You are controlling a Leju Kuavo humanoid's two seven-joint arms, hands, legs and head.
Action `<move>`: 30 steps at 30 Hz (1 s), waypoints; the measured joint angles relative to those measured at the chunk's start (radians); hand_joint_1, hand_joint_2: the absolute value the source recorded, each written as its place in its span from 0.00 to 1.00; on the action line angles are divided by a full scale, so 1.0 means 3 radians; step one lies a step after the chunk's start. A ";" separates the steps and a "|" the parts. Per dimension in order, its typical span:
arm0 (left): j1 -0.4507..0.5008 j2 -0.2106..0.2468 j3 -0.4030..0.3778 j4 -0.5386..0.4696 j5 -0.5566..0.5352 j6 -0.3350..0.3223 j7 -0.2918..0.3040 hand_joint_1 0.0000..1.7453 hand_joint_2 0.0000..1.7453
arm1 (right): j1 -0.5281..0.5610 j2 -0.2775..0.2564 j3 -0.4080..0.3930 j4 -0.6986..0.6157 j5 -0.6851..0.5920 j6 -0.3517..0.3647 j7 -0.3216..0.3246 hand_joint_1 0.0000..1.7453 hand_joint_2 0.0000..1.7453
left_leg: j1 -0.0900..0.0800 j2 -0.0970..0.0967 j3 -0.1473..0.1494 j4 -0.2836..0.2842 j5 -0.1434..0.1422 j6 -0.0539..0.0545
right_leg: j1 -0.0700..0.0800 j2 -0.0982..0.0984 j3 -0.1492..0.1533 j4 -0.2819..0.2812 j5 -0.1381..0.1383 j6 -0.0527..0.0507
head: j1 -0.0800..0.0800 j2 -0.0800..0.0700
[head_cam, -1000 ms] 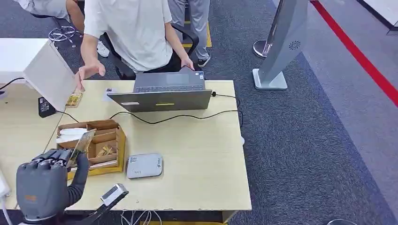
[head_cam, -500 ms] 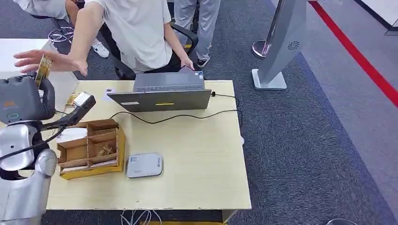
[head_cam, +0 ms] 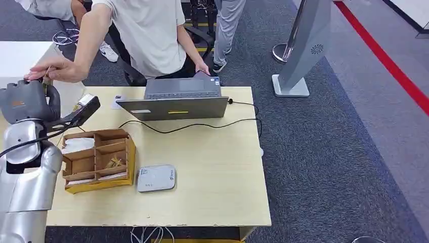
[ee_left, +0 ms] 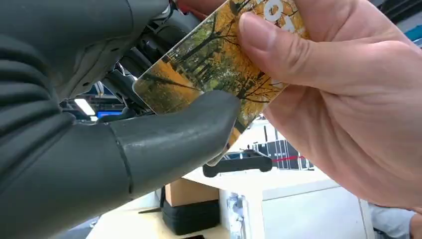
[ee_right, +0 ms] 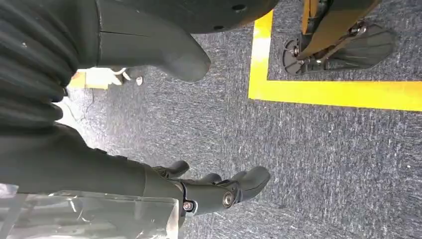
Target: Pass the card to the sensor for recognition and then transmit it.
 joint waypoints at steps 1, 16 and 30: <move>-0.0004 -0.0004 0.0003 0.0014 0.0001 0.0000 0.0000 1.00 1.00 | 0.0001 0.0000 0.0000 0.0000 0.0000 0.0000 0.0000 0.00 1.00 | 0.0000 0.0000 0.0000 0.0000 0.0000 0.0000 | 0.0000 0.0000 0.0000 0.0000 0.0000 0.0000 | 0.0001 0.0000; 0.0034 -0.0048 0.0094 0.0088 0.0152 0.0268 -0.0226 0.00 1.00 | 0.0002 0.0000 0.0000 0.0003 0.0001 0.0001 0.0003 0.00 1.00 | 0.0000 0.0000 -0.0001 0.0000 0.0000 0.0000 | 0.0000 0.0000 0.0001 0.0000 0.0000 0.0000 | 0.0001 0.0000; 0.0544 -0.0046 0.0103 -0.0858 0.0408 0.0186 -0.0411 0.00 1.00 | 0.0011 0.0000 -0.0001 0.0003 -0.0027 0.0000 0.0051 0.00 1.00 | -0.0001 0.0001 -0.0003 0.0000 -0.0002 0.0001 | 0.0000 0.0002 -0.0001 0.0000 -0.0002 0.0003 | 0.0000 0.0000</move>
